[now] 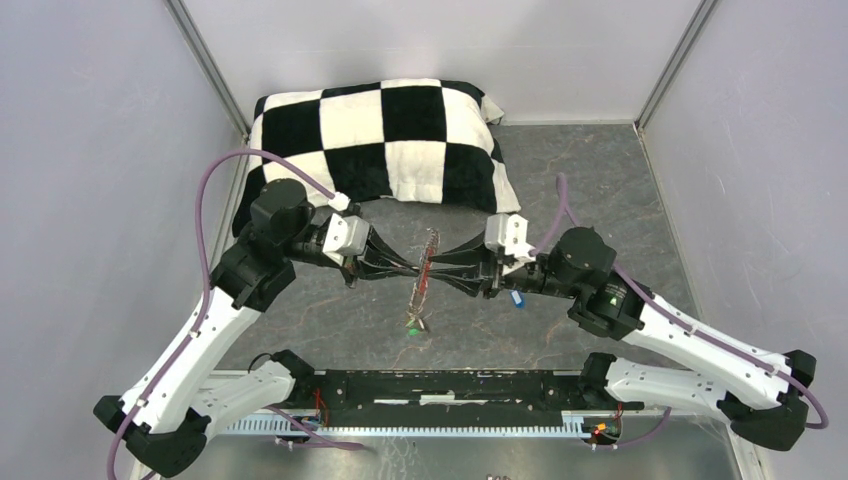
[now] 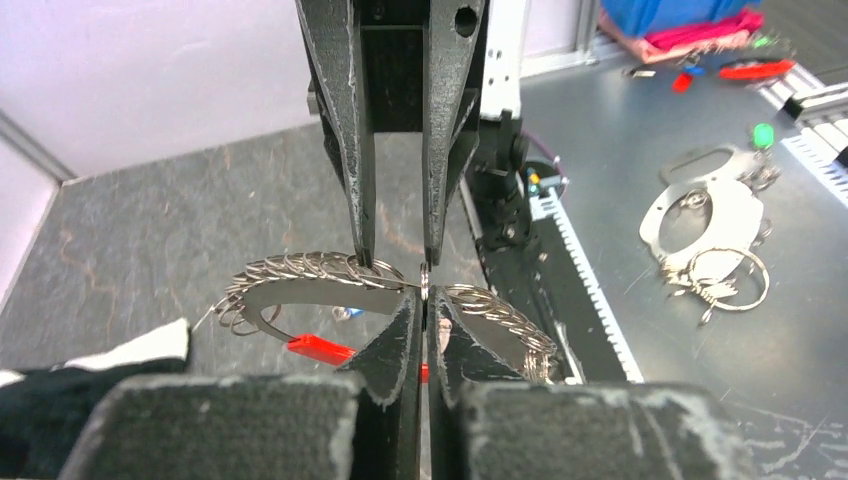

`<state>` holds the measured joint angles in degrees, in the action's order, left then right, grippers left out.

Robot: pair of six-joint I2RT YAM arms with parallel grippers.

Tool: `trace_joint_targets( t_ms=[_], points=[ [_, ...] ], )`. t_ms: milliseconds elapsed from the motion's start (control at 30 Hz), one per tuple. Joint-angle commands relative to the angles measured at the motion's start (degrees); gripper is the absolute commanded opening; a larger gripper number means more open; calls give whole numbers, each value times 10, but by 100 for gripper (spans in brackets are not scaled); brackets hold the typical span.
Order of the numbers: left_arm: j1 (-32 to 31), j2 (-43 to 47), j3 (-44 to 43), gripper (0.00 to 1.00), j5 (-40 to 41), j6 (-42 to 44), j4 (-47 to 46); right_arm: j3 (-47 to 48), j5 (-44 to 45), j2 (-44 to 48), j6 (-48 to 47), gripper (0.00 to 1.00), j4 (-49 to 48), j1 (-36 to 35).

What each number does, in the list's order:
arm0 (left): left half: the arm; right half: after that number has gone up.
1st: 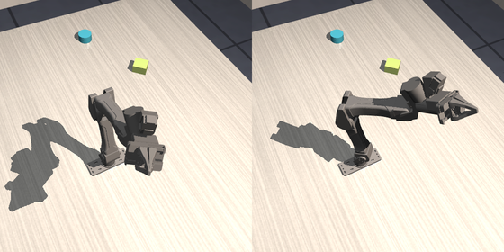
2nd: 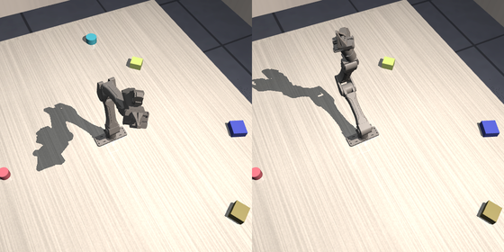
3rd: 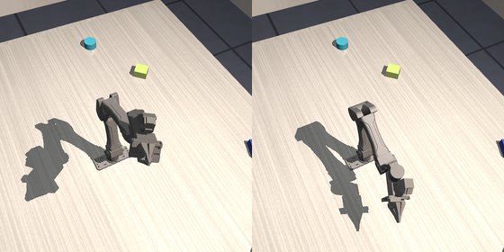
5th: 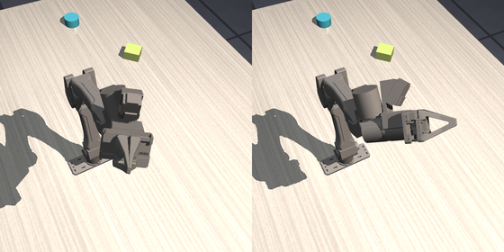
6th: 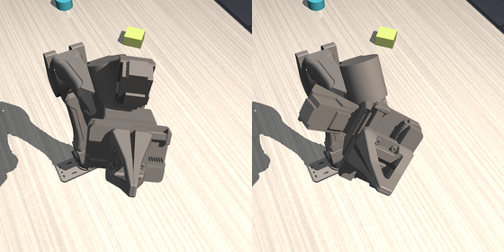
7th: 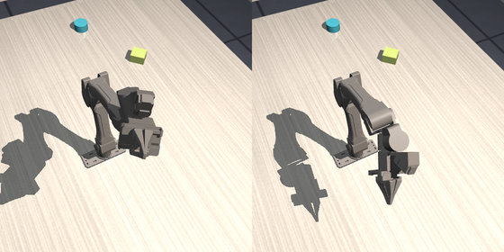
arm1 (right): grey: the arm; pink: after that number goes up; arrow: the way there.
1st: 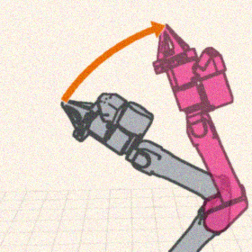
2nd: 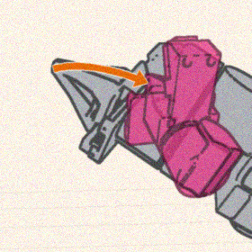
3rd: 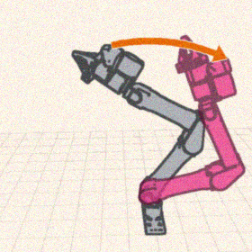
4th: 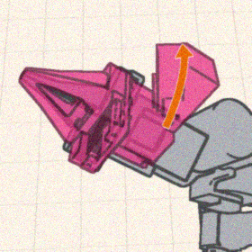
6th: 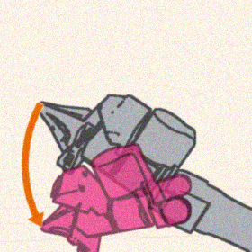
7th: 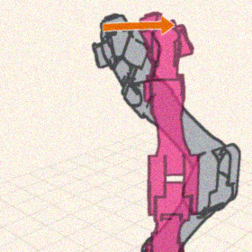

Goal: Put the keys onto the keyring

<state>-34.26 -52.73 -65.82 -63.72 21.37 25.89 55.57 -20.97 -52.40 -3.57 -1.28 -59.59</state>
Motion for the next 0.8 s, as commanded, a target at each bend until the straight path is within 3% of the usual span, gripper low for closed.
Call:
trace_joint_targets(
  t_ms=[0,333,767],
  points=[
    [-4,-2,-23,2,-78,-102,-108,-26,-30,16,53,32,-135,0],
    [-5,-18,-57,2,-118,-80,-110,-27,-51,16,62,28,-149,1],
    [-5,-9,-29,2,-53,-59,-110,-20,-70,-3,67,26,-160,0]
  ],
)
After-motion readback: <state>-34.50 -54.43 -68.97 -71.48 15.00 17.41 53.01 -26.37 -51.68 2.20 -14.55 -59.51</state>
